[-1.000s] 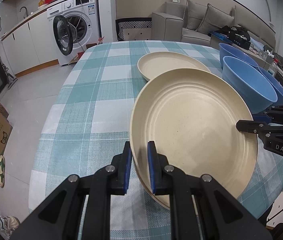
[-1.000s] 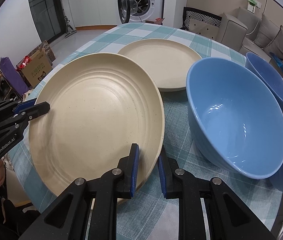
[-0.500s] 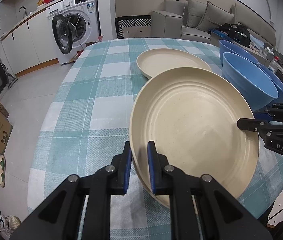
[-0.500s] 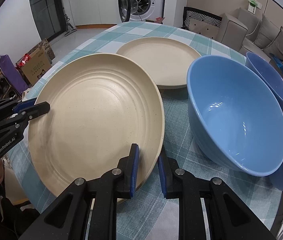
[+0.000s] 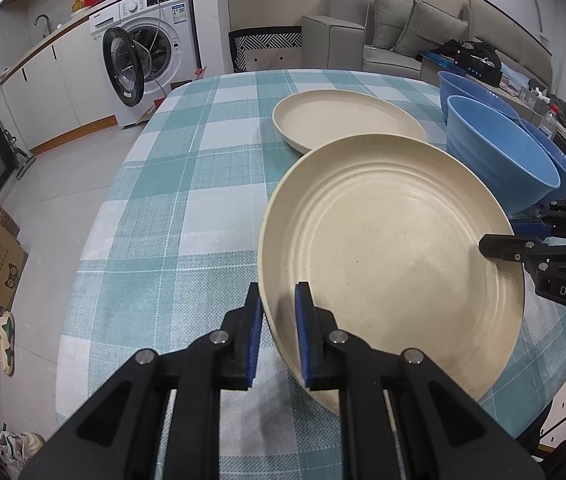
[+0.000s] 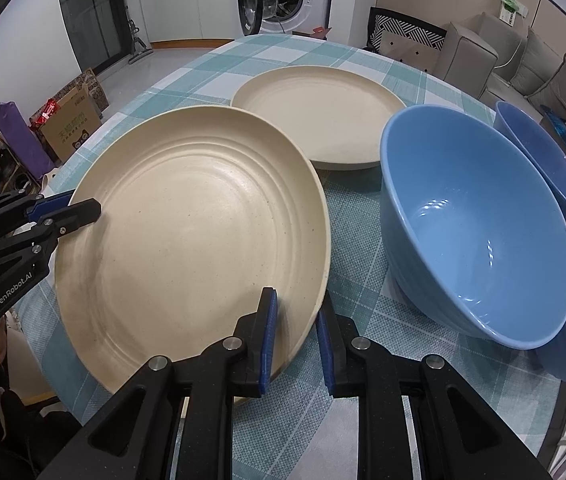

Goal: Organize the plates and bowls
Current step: 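Lower the large cream plate onto the table with both grippers holding its rim, then open both grippers to release the large cream plate and pull back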

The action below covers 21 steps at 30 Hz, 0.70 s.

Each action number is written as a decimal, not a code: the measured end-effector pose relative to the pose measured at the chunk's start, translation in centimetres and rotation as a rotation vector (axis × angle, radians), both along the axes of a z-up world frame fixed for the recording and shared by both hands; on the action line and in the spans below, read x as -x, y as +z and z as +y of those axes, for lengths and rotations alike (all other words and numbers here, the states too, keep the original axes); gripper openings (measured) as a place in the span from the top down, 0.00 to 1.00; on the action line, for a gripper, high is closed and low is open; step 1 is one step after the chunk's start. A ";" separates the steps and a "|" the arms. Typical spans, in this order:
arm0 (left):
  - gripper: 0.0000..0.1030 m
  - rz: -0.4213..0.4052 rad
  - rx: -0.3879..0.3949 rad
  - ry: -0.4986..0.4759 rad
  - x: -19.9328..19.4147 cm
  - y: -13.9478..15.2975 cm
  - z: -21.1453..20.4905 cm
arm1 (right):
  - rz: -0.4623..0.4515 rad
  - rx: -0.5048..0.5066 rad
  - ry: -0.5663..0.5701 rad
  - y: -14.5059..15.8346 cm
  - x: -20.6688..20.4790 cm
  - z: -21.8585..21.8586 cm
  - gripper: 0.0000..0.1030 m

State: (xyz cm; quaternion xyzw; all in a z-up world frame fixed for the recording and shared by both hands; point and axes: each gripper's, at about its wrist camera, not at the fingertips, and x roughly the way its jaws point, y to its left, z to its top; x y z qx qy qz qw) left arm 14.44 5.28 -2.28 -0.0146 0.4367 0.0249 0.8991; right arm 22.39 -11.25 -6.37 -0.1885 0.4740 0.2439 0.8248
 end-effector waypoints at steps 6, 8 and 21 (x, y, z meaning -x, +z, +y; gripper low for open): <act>0.88 0.008 -0.013 -0.014 0.0 -0.2 -0.3 | -0.017 0.030 0.004 -0.3 0.2 0.3 0.81; 0.88 0.008 -0.017 -0.019 0.0 -0.2 -0.3 | -0.030 0.053 0.009 -0.5 0.4 0.5 0.80; 0.86 0.055 -0.057 -0.042 -0.2 -0.8 -0.8 | -0.031 0.148 0.051 -1.2 0.2 1.5 0.76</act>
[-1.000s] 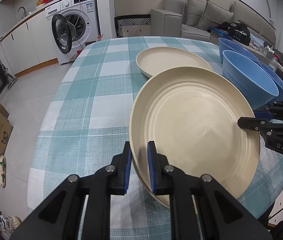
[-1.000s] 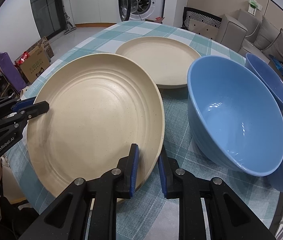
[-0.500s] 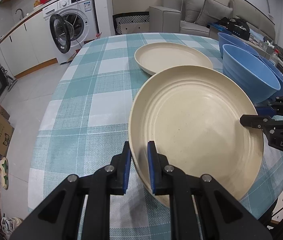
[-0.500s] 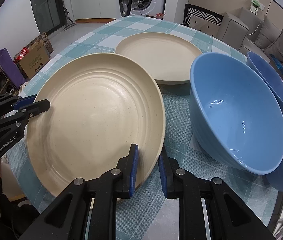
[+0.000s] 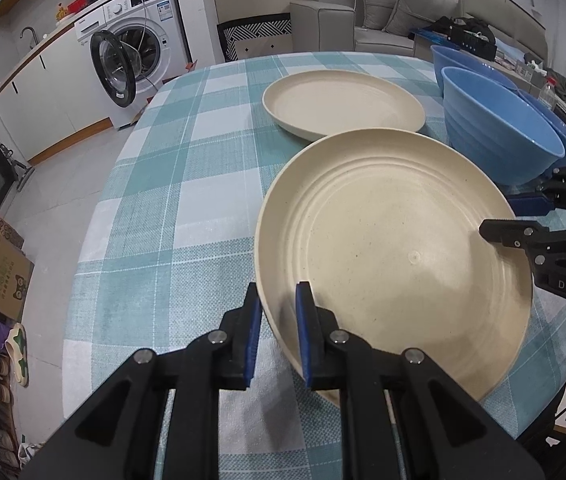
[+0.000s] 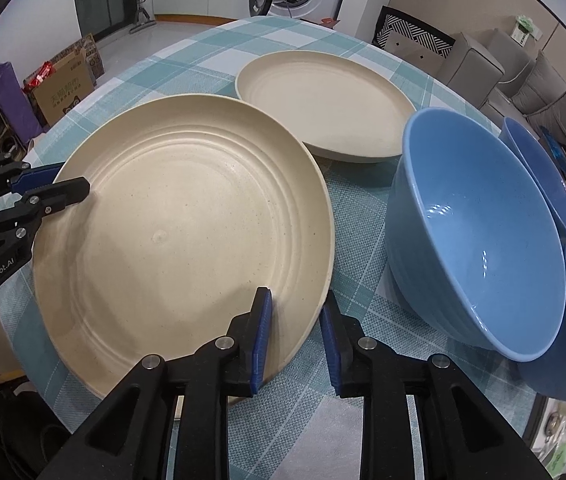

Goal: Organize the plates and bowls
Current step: 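Open both grippers to release the large cream plate and pull back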

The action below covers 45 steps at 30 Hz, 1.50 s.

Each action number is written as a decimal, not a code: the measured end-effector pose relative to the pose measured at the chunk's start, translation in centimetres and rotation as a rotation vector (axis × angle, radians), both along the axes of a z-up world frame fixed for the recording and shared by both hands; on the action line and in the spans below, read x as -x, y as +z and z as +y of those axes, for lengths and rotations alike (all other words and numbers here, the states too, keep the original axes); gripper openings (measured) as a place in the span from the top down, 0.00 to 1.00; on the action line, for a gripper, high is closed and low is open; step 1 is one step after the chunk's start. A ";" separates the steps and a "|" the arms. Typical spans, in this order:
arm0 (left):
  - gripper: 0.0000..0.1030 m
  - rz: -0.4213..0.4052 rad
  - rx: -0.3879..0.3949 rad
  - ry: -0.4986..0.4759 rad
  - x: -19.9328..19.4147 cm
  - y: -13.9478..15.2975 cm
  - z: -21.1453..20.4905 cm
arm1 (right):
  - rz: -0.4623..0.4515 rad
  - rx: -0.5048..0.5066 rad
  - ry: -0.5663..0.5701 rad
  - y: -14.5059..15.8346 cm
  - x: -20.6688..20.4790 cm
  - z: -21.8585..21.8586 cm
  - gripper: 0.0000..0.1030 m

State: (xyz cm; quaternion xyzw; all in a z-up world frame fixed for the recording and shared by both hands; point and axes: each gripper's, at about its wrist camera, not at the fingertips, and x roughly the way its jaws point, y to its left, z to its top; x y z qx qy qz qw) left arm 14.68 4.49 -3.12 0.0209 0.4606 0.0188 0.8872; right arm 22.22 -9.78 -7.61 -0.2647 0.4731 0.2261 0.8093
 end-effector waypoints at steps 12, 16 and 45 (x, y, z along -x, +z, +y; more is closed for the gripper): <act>0.81 0.020 -0.008 -0.021 -0.2 0.0 -0.1 | 0.009 0.027 0.017 -0.2 -0.1 0.1 0.74; 0.75 0.022 -0.005 -0.029 -0.2 0.0 -0.3 | 0.008 0.034 0.034 -0.3 0.0 0.3 0.68; 0.13 -0.124 0.055 0.015 0.2 3.3 1.5 | -0.074 -0.167 0.082 4.2 1.3 -0.4 0.11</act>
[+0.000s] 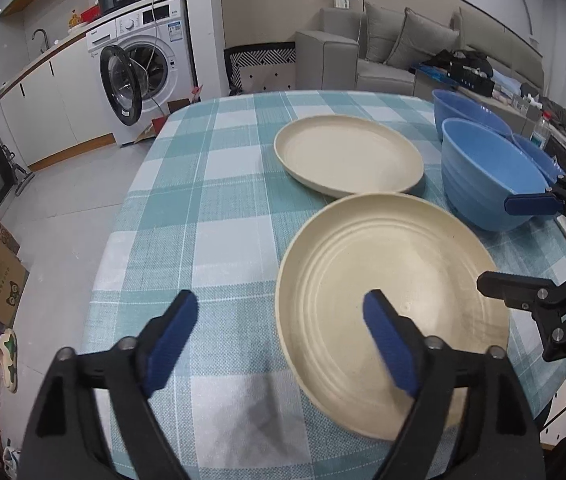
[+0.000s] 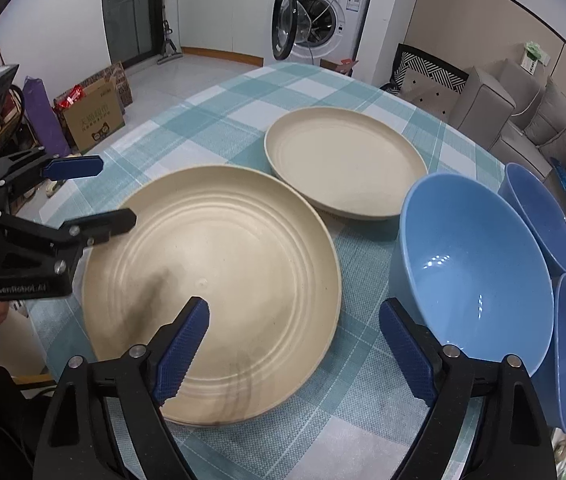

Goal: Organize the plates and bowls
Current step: 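Open both grippers to release the large cream plate and pull back, then move both tools toward the rim of the smaller cream plate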

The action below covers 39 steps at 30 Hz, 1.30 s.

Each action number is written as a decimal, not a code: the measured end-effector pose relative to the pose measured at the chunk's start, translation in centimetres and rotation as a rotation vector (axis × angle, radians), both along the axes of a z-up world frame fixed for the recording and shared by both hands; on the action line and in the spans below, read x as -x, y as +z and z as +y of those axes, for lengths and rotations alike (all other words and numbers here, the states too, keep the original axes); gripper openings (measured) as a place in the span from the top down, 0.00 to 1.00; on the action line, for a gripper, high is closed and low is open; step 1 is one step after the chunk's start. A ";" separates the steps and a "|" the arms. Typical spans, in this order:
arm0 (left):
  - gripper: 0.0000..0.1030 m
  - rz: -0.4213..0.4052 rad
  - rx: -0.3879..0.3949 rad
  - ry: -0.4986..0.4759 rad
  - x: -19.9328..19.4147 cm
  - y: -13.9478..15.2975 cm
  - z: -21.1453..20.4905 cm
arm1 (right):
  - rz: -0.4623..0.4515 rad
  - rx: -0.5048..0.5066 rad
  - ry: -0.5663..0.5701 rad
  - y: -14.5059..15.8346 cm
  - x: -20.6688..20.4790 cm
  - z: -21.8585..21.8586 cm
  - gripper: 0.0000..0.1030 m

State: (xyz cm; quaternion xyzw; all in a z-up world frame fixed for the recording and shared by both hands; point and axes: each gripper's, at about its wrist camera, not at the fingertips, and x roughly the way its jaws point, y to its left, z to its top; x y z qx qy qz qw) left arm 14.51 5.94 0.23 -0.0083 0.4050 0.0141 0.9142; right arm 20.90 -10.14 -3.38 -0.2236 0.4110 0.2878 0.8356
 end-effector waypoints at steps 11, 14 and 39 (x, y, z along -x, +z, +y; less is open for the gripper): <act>0.03 -0.060 0.000 0.006 -0.7 1.7 0.3 | -0.013 -0.122 -0.008 3.0 -0.3 -0.8 0.01; 0.03 -0.068 0.008 -0.003 -0.9 2.1 0.2 | -0.015 -0.152 -0.018 3.7 -0.5 -1.2 0.01; 0.02 -0.141 0.007 0.022 -3.5 5.8 0.3 | -0.077 -0.212 -0.052 8.7 -2.5 -3.1 0.01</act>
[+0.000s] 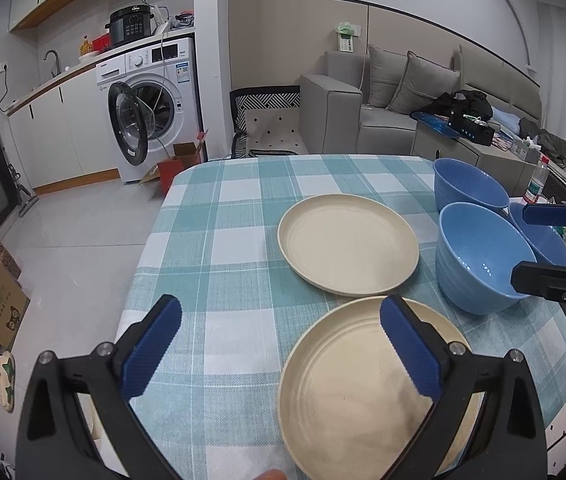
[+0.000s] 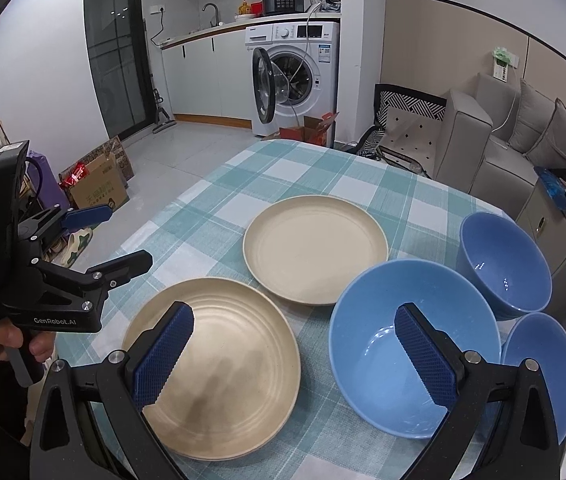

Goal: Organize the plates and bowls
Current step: 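Move both tools toward the rim of the smaller cream plate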

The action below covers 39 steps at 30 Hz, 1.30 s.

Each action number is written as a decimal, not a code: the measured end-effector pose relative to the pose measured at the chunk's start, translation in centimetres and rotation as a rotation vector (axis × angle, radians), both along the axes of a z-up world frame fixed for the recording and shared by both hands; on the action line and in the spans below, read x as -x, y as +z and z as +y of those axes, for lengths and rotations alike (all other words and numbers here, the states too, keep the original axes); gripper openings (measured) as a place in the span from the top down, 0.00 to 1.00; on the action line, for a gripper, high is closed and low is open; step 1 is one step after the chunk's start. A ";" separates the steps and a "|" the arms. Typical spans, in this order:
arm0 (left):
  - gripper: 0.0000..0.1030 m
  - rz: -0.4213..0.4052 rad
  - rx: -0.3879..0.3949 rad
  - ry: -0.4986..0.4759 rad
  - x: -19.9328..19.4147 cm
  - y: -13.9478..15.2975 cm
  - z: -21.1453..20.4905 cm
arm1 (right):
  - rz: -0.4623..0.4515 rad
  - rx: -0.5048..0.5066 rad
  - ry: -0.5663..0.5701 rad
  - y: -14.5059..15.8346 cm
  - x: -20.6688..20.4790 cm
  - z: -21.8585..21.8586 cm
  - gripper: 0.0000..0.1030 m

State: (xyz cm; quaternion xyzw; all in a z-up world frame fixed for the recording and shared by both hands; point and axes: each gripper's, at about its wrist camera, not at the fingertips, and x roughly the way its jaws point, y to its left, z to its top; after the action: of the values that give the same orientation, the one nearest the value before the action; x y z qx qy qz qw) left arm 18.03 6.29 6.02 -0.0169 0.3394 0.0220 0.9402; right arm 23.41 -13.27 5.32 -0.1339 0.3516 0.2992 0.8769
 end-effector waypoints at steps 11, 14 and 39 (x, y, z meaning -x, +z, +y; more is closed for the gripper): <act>0.02 -0.018 -0.013 -0.004 -2.0 1.0 -0.2 | -0.002 -0.043 -0.050 1.4 -2.7 -1.2 0.01; 0.02 -0.018 -0.013 -0.002 -2.7 1.1 -0.1 | 0.001 -0.044 -0.064 1.6 -3.7 -1.4 0.01; 0.02 -0.022 -0.047 -0.024 -7.2 1.7 -1.2 | 0.010 -0.061 -0.116 1.8 -9.5 -1.4 0.01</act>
State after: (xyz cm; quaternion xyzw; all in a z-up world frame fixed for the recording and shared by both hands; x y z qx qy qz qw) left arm 25.18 5.08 7.76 0.0091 0.3286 0.0186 0.9442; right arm 32.94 -14.65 7.10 -0.0851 0.3537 0.2592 0.8947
